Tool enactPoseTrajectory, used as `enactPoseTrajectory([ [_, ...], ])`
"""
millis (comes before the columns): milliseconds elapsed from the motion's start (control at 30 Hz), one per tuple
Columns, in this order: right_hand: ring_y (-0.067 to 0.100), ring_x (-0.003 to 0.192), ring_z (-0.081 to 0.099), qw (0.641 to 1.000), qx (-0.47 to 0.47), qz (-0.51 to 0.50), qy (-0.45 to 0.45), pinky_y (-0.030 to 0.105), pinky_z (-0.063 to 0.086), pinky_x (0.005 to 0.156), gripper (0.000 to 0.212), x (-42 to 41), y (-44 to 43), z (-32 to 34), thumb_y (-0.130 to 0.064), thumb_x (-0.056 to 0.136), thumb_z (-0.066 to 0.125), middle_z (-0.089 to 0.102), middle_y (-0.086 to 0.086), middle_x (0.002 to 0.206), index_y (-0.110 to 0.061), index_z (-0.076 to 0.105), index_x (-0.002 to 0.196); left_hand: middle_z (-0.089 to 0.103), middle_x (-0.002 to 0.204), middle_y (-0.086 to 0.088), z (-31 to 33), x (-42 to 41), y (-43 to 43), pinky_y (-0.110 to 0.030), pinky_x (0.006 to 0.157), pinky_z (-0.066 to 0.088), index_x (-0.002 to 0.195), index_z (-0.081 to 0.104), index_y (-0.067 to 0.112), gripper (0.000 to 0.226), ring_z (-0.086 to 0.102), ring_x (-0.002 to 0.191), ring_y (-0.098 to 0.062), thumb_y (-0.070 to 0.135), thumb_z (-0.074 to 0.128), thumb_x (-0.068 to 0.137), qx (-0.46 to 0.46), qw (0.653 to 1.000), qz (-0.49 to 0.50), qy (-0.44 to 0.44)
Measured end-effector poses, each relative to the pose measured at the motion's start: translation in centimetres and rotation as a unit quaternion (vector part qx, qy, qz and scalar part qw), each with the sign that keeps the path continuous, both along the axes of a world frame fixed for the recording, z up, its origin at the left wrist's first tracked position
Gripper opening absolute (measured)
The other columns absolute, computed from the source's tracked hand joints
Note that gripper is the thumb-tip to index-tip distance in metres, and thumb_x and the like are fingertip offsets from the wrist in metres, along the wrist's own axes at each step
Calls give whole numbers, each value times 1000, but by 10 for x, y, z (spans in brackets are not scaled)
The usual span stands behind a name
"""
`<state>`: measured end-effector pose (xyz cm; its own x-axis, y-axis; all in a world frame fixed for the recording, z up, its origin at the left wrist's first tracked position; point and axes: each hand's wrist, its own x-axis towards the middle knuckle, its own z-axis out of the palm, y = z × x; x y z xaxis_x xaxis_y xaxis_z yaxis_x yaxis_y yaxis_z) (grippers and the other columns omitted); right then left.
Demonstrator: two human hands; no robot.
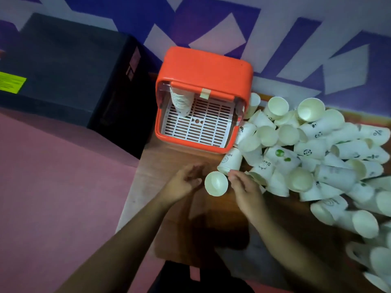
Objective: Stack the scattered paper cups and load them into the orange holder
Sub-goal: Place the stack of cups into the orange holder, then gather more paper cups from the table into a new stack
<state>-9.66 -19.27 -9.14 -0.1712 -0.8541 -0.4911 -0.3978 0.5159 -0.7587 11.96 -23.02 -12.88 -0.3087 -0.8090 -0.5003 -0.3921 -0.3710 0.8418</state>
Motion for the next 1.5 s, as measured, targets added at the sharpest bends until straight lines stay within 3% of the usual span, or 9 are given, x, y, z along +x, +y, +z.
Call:
enactPoseTrajectory([
  [133, 12, 116, 59, 998, 22, -26, -53, 44, 48, 104, 30, 6, 20, -19, -38, 101, 48, 66, -6, 121, -24, 67, 121, 58, 148, -1, -16, -11, 20, -24, 114, 45, 149, 50, 22, 73, 57, 136, -11, 3, 75, 84, -9, 997, -70, 38],
  [367, 8, 104, 67, 992, 32, -78, -94, 46, 52, 99, 16, -10, 64, -19, -45, 96, 55, 73, -13, 100, -42, 70, 92, 60, 147, 2, -31, -39, 57, -41, 115, 48, 147, 49, 34, 86, 56, 137, -18, 13, 89, 74, -9, 995, -84, 51],
  [500, 11, 103, 69, 985, 46, -126, -108, 46, 54, 97, 22, -37, 87, -21, -47, 91, 57, 73, -5, 108, -33, 71, 102, 63, 139, 4, -30, -60, 73, -38, 110, 51, 142, 57, 27, 73, 58, 131, -14, 21, 90, 77, -25, 995, -90, 34],
  [667, 16, 96, 65, 980, 36, -193, 34, 34, 53, 84, 30, -66, 75, -18, -33, 91, 64, 69, 1, 104, -12, 67, 111, 67, 130, 4, -29, -72, 80, -32, 95, 53, 135, 59, 25, 65, 62, 120, -14, 5, 87, 80, 12, 996, -56, 68],
  [833, 18, 82, 62, 977, 67, -202, 15, 28, 45, 63, 28, -63, 44, -34, -33, 90, 66, 68, 1, 87, -7, 71, 98, 67, 132, 12, -29, -66, 82, -22, 107, 46, 134, 58, 29, 65, 58, 130, -12, 4, 86, 80, 0, 997, -35, 73],
  [1000, 24, 100, 66, 975, 54, -213, 39, 38, 55, 87, 20, -69, 40, -41, -14, 90, 65, 72, 8, 106, -5, 73, 105, 68, 129, 16, -23, -61, 82, -22, 105, 48, 133, 59, 33, 64, 60, 127, -10, 5, 86, 82, 7, 997, -28, 69],
  [1167, 1, 73, 59, 991, -37, -121, 34, 19, 43, 67, 7, -89, 66, -2, -18, 89, 68, 66, -10, 78, -12, 72, 86, 62, 135, 5, -16, -56, 80, -39, 110, 51, 135, 60, 43, 70, 59, 128, -12, 47, 88, 72, -9, 999, -13, 33],
  [1400, -4, 116, 54, 998, -66, 17, -4, -1, 37, 88, 17, -107, 77, 31, -15, 83, 77, 54, -13, 133, -32, 74, 81, 59, 136, 4, -3, -72, 71, -40, 118, 43, 138, 59, 47, 77, 55, 133, -14, 42, 89, 67, -9, 995, -73, 59],
  [1500, -14, 114, 53, 995, -57, 65, -52, 4, 38, 96, 9, -109, 70, 32, -10, 82, 78, 51, -23, 133, -15, 79, 89, 61, 144, 0, 5, -80, 65, -48, 119, 43, 143, 59, 35, 80, 56, 137, -19, 36, 91, 71, 20, 993, -78, 87],
])
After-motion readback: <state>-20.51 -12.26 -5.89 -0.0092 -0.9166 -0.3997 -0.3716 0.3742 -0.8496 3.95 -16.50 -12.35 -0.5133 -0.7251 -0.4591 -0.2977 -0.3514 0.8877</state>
